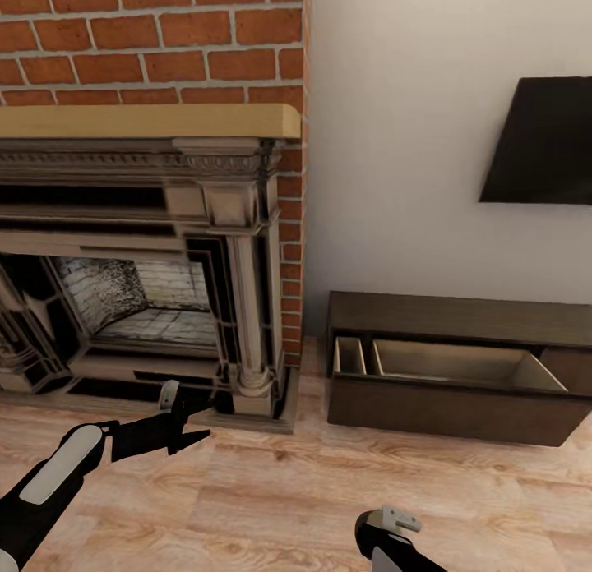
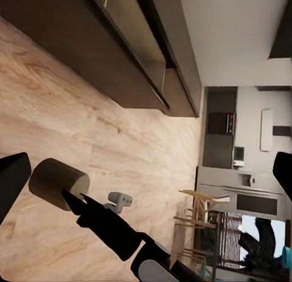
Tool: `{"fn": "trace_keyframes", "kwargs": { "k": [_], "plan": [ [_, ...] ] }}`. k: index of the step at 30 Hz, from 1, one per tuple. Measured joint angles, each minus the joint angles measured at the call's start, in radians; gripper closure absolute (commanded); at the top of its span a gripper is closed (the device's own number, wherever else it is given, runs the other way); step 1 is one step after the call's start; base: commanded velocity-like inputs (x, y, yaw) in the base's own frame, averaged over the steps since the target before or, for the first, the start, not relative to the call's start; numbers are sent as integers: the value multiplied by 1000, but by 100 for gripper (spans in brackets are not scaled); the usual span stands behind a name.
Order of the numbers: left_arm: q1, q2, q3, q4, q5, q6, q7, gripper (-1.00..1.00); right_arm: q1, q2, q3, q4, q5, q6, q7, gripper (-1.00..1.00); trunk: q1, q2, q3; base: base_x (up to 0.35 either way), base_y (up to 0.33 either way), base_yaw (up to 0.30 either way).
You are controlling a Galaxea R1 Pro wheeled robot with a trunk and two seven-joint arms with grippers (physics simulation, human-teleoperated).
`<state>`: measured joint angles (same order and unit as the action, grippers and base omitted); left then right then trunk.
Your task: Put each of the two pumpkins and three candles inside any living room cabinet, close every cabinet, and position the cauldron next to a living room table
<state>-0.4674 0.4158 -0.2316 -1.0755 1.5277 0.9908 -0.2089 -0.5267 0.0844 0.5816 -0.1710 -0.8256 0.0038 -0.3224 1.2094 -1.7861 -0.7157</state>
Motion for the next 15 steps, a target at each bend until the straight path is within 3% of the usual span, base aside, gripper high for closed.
{"fn": "trace_keyframes", "kwargs": {
  "k": [6,15],
  "plan": [
    [0,-1,-3,-10,1,0,0,-100,0,0,0,0,-2,3,0,100,-19,35,20,0,-3,-258],
    [0,-2,-3,-11,1,0,0,-100,0,1,0,0,-3,12,-4,100,-54,98,43,0,0,-32]
  ]
}}
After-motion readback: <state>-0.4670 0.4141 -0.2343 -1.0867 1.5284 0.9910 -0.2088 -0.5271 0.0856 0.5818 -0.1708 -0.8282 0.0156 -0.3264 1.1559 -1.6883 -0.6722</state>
